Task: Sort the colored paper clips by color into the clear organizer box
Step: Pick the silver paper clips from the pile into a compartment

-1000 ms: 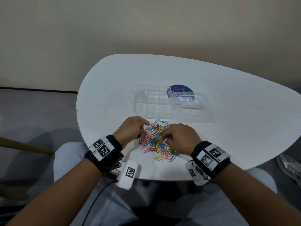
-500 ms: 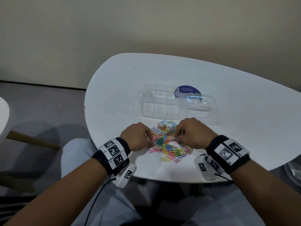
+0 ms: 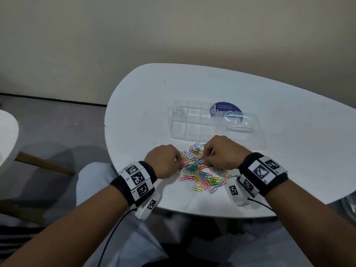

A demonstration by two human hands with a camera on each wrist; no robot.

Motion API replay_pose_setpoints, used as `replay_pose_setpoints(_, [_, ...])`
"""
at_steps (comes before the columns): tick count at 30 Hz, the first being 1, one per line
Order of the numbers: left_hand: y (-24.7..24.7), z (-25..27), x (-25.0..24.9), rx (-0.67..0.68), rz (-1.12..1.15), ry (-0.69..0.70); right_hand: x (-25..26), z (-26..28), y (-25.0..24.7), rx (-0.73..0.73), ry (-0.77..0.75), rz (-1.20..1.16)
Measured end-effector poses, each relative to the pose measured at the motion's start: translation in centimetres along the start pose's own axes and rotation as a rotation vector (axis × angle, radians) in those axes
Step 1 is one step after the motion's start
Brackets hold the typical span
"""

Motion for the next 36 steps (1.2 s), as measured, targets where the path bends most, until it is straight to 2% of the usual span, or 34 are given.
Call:
replay_pose_setpoints(6, [-0.4, 0.0, -0.3, -0.025, -0.034, 0.033, -0.7, 0.1, -0.3, 0.005, 0.023, -0.072])
replay_pose_setpoints(8, [-0.5, -0.3, -0.2, -0.021, 0.082, 0.002, -0.8, 0.1, -0.5, -0.023, 0.013, -0.052])
replay_pose_setpoints(10, [-0.4, -0.5, 0.0, -0.012, 0.366, -0.074, -0.6, -0.1, -0.7, -0.053, -0.003, -0.044])
replay_pose_setpoints(14, [-0.2, -0.1, -0.3, -0.003, 1.153, -0.258, 1.1, -1.0, -0.1, -0.049, -0.063, -0.044])
replay_pose_setpoints(16, [-0.5, 0.0, -0.6, 0.028, 1.402, -0.239, 1.7, -1.6, 0.7, -0.027, -0.079, 0.038])
replay_pose_setpoints(18, [-0.9, 0.0, -0.9, 0.038, 1.547, -0.193, 1.5, -2.0, 1.4, -0.013, -0.072, 0.131])
replay_pose_setpoints(21, [-0.9, -0.2, -0.8, 0.017, 1.612, -0.176, 1.1, -2.2, 1.7, -0.022, -0.071, 0.203])
replay_pose_setpoints(26, [0.2, -1.1, -0.4, -0.055, 1.570, -0.250, 0.0, -1.8, 1.3, -0.055, -0.076, 0.179])
replay_pose_setpoints(32, [1.1, -1.3, 0.6, -0.135, 1.460, -0.428, -1.4, -1.3, -0.1, -0.113, -0.068, -0.094])
replay_pose_setpoints(36, [1.7, -1.4, 0.3, -0.120, 1.442, -0.501, 0.6, -0.5, -1.3, -0.176, -0.130, -0.339])
Point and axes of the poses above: each hand's wrist, its own z-axis away from the middle knuckle, its own y-axis out of the palm, x = y × z, the point moved 5 cm from there along -z, towards the middle knuckle, and after that the axes turned 9 degrees about y, right-handed, at the moved point
